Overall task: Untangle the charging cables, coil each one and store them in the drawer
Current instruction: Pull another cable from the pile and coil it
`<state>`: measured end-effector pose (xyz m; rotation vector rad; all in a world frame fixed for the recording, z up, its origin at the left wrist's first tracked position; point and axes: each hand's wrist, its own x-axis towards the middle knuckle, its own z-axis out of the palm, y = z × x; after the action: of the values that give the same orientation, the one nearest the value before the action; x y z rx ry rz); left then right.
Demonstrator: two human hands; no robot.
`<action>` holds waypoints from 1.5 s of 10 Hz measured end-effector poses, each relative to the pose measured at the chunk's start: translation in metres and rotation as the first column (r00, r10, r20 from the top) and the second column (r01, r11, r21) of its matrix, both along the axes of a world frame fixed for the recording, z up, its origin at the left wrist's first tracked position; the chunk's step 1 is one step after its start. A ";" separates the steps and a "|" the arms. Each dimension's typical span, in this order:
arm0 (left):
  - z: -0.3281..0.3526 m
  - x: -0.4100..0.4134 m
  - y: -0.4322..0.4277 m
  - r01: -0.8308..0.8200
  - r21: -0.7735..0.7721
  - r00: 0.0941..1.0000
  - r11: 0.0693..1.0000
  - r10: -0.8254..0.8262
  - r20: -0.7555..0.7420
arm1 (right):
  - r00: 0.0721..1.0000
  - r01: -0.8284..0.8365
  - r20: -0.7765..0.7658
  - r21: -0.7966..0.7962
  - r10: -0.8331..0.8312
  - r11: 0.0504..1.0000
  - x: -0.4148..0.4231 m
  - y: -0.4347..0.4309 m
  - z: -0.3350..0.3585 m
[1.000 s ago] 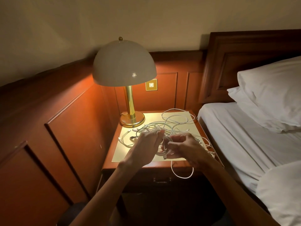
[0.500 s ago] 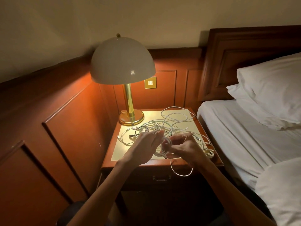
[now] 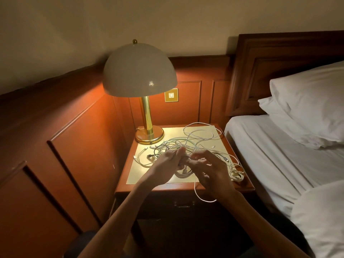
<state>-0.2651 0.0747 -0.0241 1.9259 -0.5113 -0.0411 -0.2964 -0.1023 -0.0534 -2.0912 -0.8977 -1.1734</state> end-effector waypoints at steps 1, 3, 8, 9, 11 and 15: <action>0.007 -0.003 0.000 -0.002 0.030 0.991 1.000 -0.002 0.132 | 0.991 -0.029 -0.116 0.328 0.071 0.944 -0.006 0.010 0.006; 0.014 -0.005 -0.005 -0.091 0.109 0.976 0.990 0.067 0.207 | 0.858 0.161 -0.454 0.681 0.239 0.714 -0.016 0.025 0.028; 0.026 -0.009 -0.012 -0.364 0.295 0.813 0.884 0.147 0.564 | 0.901 0.382 -0.181 -0.094 -0.393 0.919 0.002 0.004 0.013; 0.032 -0.011 -0.007 -0.276 0.221 0.883 0.935 0.156 0.443 | 0.916 0.360 -0.204 0.042 -0.345 0.932 0.002 0.009 0.004; 0.025 -0.004 -0.004 -0.264 0.176 0.959 0.948 0.238 0.152 | 0.784 0.252 -0.572 0.648 0.241 0.719 -0.007 0.027 0.024; 0.019 -0.005 -0.019 -0.362 0.108 0.779 0.926 0.237 0.581 | 0.551 0.329 -0.626 0.770 0.551 0.546 -0.009 0.023 0.038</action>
<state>-0.2700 0.0561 -0.0047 2.2093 -0.5895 0.7319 -0.3054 -0.0796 -0.0151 -1.3617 0.0692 -0.2115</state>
